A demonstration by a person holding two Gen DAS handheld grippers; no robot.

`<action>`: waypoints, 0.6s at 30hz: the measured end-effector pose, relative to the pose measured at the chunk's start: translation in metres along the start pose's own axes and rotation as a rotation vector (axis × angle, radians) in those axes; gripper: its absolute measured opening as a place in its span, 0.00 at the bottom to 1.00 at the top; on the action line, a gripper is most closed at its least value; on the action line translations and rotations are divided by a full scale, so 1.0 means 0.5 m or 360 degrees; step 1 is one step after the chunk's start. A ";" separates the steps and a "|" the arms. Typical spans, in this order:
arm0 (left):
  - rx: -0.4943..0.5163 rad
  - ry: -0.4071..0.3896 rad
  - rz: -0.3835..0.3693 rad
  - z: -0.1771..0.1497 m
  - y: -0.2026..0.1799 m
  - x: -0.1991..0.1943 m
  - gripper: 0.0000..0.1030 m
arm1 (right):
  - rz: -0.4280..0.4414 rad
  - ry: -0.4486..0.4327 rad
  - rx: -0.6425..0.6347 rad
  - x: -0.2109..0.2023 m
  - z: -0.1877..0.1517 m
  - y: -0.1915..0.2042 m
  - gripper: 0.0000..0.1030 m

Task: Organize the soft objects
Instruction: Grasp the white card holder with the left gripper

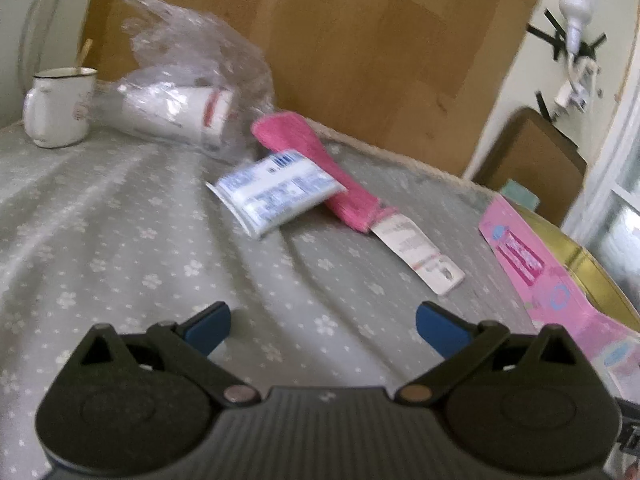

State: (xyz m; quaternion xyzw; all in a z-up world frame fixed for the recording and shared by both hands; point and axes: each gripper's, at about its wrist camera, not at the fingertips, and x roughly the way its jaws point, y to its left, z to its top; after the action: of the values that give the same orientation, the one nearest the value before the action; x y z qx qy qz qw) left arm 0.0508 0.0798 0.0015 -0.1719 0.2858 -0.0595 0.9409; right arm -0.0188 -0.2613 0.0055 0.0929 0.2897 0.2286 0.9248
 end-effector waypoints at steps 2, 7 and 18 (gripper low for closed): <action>0.0035 0.0037 -0.0052 0.000 -0.009 0.004 0.99 | 0.0058 -0.0008 0.0012 -0.013 -0.009 0.007 0.73; 0.0140 0.0148 -0.0312 -0.018 -0.078 0.010 0.99 | 0.0041 0.0084 -0.0197 -0.008 -0.024 0.054 0.76; 0.0518 0.0303 -0.0317 -0.085 -0.246 0.031 0.82 | -0.0082 0.0000 -0.0507 0.010 -0.041 0.112 0.38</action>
State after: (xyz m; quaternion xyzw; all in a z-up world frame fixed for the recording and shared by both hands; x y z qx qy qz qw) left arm 0.0381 -0.0508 0.0043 -0.0387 0.3415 -0.2134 0.9145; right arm -0.0476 -0.2087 0.0036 -0.0624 0.2521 0.2478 0.9333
